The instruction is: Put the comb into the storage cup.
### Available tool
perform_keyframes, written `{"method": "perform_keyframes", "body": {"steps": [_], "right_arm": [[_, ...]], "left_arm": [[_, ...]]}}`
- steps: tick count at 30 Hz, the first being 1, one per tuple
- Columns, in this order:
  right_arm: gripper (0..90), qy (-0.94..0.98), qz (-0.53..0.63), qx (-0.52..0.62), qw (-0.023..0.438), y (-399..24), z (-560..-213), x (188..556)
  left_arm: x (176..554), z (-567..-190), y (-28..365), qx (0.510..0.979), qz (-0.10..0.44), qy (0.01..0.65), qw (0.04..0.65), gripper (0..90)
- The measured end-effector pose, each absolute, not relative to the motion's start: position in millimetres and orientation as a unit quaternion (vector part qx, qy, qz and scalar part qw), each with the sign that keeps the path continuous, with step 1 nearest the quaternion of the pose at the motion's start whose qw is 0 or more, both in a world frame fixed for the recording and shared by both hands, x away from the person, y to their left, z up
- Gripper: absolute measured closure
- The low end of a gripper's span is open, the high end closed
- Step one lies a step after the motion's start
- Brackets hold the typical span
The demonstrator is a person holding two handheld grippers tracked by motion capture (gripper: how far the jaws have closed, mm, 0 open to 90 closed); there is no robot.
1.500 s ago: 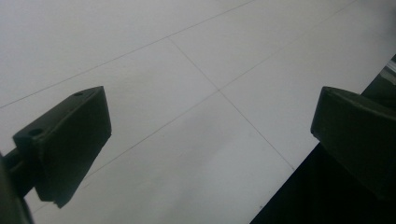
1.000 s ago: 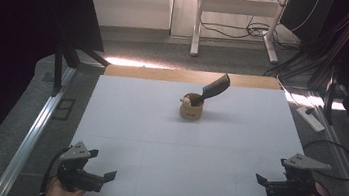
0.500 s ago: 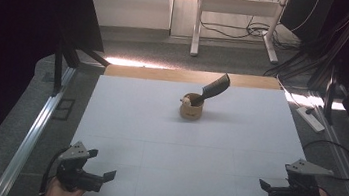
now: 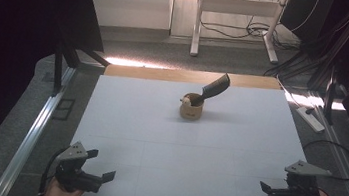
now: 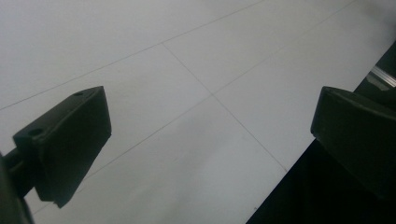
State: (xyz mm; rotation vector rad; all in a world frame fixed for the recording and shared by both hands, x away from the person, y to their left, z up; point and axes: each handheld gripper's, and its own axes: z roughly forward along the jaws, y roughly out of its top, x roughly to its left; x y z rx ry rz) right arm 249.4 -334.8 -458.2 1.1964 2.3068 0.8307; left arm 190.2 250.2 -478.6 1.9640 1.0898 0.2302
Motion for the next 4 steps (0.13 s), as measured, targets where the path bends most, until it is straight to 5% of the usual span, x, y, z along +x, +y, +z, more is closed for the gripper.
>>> {"method": "perform_keyframes", "body": {"steps": [4], "right_arm": [[0.0, 0.83, 0.291, 0.429, 0.206, -334.4, -459.0, 250.0]], "left_arm": [[191.2, -478.5, 249.0, 0.788, 0.09, 0.434, 0.428, 0.0]]}}
